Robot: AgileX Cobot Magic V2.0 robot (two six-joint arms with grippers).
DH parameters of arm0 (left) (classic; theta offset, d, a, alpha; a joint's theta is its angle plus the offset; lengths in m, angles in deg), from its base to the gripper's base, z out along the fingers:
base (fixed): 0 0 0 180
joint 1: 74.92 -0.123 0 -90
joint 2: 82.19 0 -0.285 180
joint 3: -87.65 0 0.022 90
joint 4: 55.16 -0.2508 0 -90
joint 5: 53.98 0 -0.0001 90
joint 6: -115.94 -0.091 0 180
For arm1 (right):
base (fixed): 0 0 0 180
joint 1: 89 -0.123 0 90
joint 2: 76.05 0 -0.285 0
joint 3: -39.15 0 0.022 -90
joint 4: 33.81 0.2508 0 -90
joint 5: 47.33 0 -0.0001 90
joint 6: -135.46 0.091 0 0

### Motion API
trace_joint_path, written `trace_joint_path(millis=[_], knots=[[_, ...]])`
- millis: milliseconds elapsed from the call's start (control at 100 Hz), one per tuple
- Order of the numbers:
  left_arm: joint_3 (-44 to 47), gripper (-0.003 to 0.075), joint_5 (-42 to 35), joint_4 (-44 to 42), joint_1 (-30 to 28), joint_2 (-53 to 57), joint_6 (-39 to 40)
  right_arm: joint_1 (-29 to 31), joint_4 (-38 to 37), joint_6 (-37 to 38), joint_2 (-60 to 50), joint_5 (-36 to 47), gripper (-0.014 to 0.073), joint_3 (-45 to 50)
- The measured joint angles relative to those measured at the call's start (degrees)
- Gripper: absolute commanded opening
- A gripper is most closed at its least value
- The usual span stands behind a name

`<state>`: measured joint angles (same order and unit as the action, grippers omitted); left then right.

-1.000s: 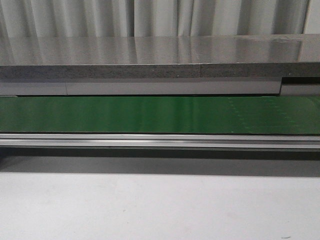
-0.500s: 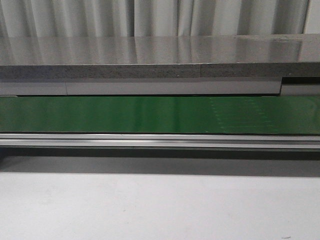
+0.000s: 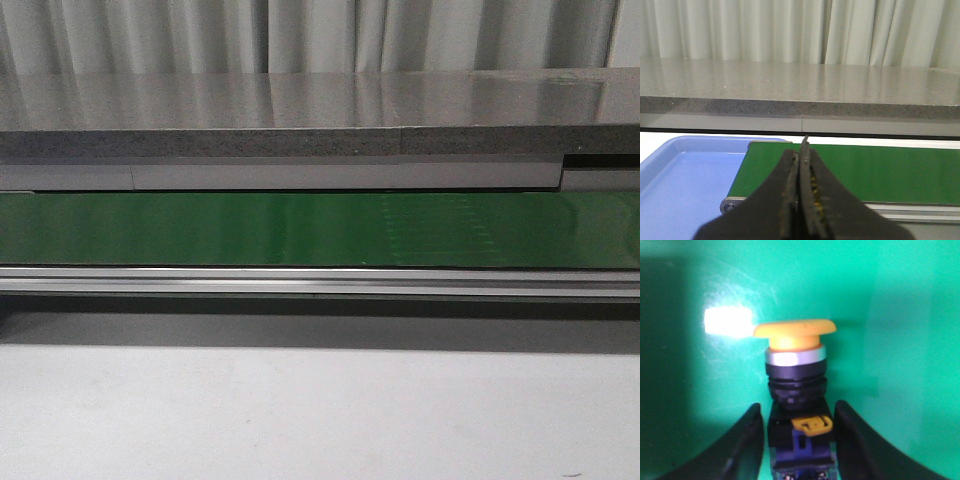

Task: Move button from right to left
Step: 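Carry the button with the right gripper onto the green conveyor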

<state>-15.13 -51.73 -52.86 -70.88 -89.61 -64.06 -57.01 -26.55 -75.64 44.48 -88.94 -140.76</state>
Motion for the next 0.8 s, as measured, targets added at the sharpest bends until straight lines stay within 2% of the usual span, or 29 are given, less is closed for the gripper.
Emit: trace_joint_path(millis=[130,340,480,640,800], knots=[[0.0,-0.002,0.0,0.0,0.0,0.0,0.0,0.0,0.0,0.0,0.0,-0.29,0.0271,-0.5],[0.0,-0.002,0.0,0.0,0.0,0.0,0.0,0.0,0.0,0.0,0.0,-5.19,0.0271,-5.41],[0.0,-0.002,0.0,0.0,0.0,0.0,0.0,0.0,0.0,0.98,0.0,-11.43,0.0271,-11.32],[0.0,-0.002,0.0,0.0,0.0,0.0,0.0,-0.31,2.67,5.82,-0.42,-19.87,0.0267,-18.62],[0.0,-0.002,0.0,0.0,0.0,0.0,0.0,-3.12,6.56,6.79,-3.84,-23.4,0.0267,-20.0]])
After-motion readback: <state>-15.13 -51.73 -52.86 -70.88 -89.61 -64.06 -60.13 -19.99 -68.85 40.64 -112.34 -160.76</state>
